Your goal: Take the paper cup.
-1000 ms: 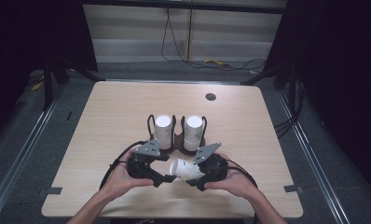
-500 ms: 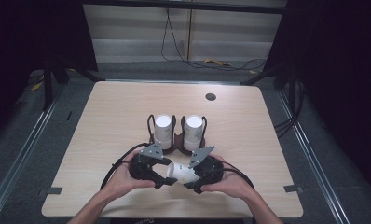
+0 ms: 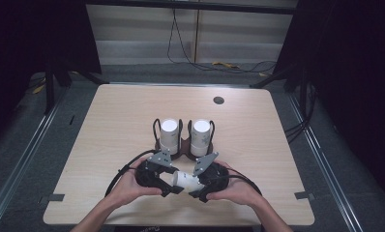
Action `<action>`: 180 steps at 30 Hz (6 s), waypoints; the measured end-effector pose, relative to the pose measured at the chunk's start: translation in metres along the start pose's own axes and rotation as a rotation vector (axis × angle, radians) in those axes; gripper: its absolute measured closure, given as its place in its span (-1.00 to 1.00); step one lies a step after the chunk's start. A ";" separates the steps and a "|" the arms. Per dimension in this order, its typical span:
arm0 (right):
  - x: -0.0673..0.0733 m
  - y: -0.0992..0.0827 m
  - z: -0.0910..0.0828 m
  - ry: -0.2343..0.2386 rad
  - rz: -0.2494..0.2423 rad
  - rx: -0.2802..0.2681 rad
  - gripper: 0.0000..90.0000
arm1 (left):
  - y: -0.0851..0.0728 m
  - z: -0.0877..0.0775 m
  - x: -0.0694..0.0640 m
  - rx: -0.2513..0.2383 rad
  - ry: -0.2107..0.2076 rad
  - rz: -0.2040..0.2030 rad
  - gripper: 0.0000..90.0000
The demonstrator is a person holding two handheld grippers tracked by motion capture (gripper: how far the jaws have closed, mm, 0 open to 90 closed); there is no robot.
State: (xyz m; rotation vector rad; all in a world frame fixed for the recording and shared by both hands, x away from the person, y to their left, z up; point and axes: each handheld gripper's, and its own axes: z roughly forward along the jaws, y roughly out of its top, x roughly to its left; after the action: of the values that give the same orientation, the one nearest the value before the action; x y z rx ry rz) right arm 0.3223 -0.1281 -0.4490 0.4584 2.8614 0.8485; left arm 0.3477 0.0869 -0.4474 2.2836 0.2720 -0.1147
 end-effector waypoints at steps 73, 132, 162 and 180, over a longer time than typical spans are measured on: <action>-0.006 -0.030 -0.027 0.013 0.144 -0.260 -0.68 | -0.006 -0.001 -0.002 -0.129 -0.056 -0.037 -0.20; -0.020 -0.038 -0.034 0.273 0.301 -0.591 -0.69 | -0.010 -0.005 -0.009 -0.377 -0.119 -0.050 -0.22; -0.025 -0.043 -0.037 0.298 0.316 -0.652 -0.28 | -0.014 0.000 -0.005 -0.365 -0.147 -0.086 -0.25; -0.029 -0.044 -0.041 0.241 0.353 -0.655 -0.26 | -0.017 0.004 -0.001 -0.302 -0.107 -0.106 -0.56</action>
State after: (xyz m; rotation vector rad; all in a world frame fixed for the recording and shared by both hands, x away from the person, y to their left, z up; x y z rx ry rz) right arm 0.3303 -0.1936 -0.4381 0.8157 2.4935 1.9195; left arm 0.3424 0.0949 -0.4622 1.9571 0.3305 -0.2341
